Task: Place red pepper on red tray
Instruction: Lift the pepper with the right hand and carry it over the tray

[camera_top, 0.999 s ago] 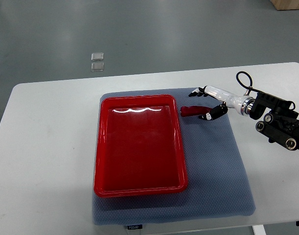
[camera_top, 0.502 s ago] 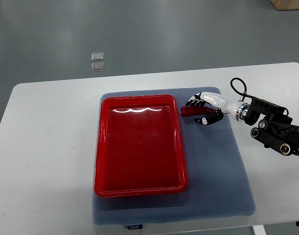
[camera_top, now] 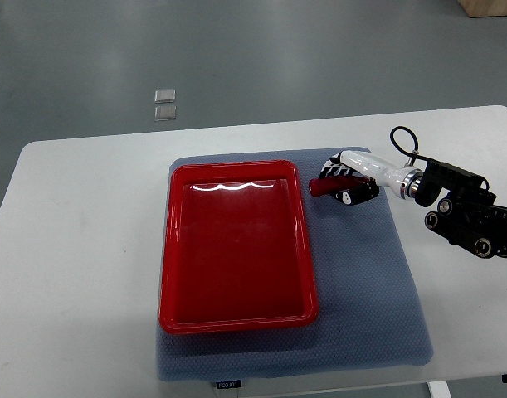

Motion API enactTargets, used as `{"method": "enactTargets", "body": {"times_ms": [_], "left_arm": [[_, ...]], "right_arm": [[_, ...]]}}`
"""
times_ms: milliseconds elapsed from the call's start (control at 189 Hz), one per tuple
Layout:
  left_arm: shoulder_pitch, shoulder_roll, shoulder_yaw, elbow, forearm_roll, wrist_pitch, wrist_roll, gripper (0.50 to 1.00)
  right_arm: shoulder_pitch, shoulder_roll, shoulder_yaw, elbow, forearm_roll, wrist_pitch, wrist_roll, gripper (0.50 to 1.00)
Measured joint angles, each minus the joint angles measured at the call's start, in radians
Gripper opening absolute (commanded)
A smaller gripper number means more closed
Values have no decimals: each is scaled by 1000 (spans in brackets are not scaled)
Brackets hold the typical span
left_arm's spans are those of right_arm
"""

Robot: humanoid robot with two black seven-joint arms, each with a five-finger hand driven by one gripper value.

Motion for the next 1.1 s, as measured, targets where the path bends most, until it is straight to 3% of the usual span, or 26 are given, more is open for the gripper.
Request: {"method": "enactTargets", "body": {"times_ms": [402, 814, 1099], "left_arm": [[0, 0, 2, 0, 0, 0, 0, 1000], [-1, 0, 2, -4, 0, 0, 0, 1000], [-2, 0, 3, -23, 0, -1, 0, 1000]], "right_arm": [[113, 13, 5, 33, 17, 25, -9, 500], [153, 206, -34, 56, 12, 52, -29, 500], [94, 265, -66, 54, 13, 37, -26, 500]]}}
